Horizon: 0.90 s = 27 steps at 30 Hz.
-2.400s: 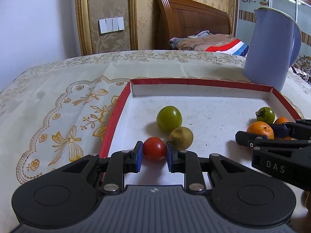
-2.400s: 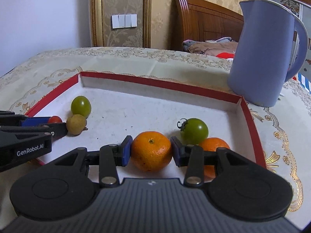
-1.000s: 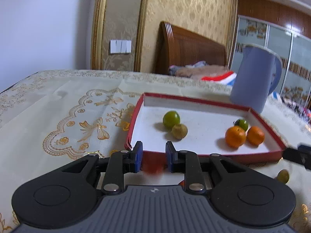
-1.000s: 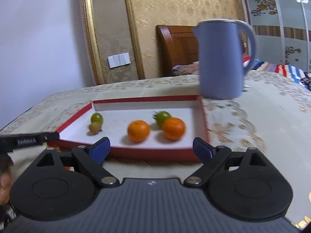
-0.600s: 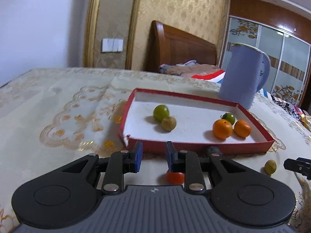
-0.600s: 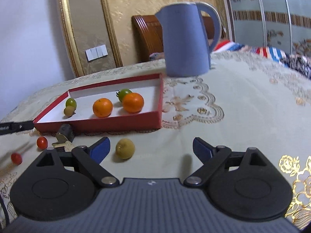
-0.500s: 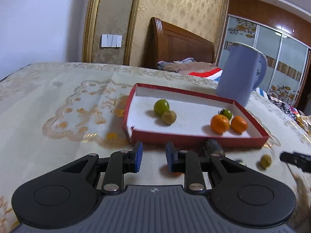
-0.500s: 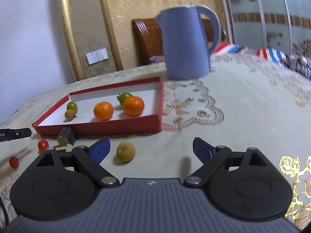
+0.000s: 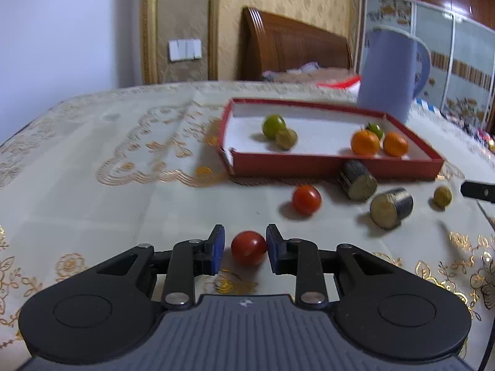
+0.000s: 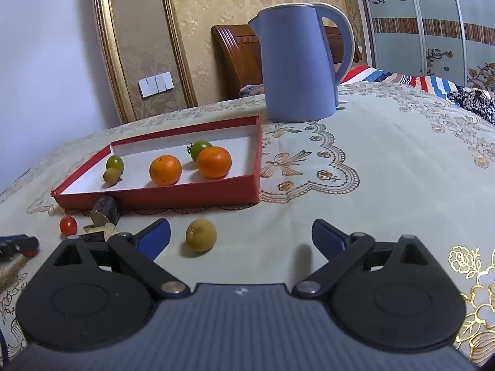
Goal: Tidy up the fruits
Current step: 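Close the left gripper on another red cherry tomato while the right withdraws, then carry the red tomato into the tray with the left gripper and release it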
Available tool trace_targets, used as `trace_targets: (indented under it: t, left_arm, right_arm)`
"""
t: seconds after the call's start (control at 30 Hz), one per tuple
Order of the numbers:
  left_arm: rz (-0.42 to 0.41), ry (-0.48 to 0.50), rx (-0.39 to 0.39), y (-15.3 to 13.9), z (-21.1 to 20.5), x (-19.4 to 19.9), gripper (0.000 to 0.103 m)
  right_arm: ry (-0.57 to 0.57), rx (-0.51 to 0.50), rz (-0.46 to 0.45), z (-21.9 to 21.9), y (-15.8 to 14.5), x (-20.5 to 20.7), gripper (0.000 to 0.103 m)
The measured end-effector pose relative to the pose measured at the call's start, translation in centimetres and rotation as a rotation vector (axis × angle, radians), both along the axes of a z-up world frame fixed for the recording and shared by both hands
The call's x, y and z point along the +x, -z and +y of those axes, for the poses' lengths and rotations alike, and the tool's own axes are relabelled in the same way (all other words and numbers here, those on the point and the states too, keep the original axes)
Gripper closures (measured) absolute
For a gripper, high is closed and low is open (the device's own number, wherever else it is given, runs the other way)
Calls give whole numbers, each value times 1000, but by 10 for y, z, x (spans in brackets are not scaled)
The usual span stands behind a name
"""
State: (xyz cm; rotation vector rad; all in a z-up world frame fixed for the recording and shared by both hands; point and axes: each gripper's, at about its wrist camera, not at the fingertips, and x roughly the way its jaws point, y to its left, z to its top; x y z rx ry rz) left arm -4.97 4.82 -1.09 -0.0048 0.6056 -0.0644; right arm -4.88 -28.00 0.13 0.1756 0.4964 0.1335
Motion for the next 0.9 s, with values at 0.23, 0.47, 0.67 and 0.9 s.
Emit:
trace_targets:
  t: [0.23,0.47,0.67,0.9]
  left_arm:
    - [17,-13,-1,2,-3,1,75]
    - [35,9,7,-2,-6,4,77]
    - [20,36,42,-16,-16,14,79]
    - [-51,48,44,-45,-32,48,79]
  right_arm:
    - [-4,25,6,-4,1,1,5]
    - [-8,10,-1,-2,1,0,5]
    - [-9,15,3,-3,1,1,5]
    - [-10,17,7,-2,2,1,5]
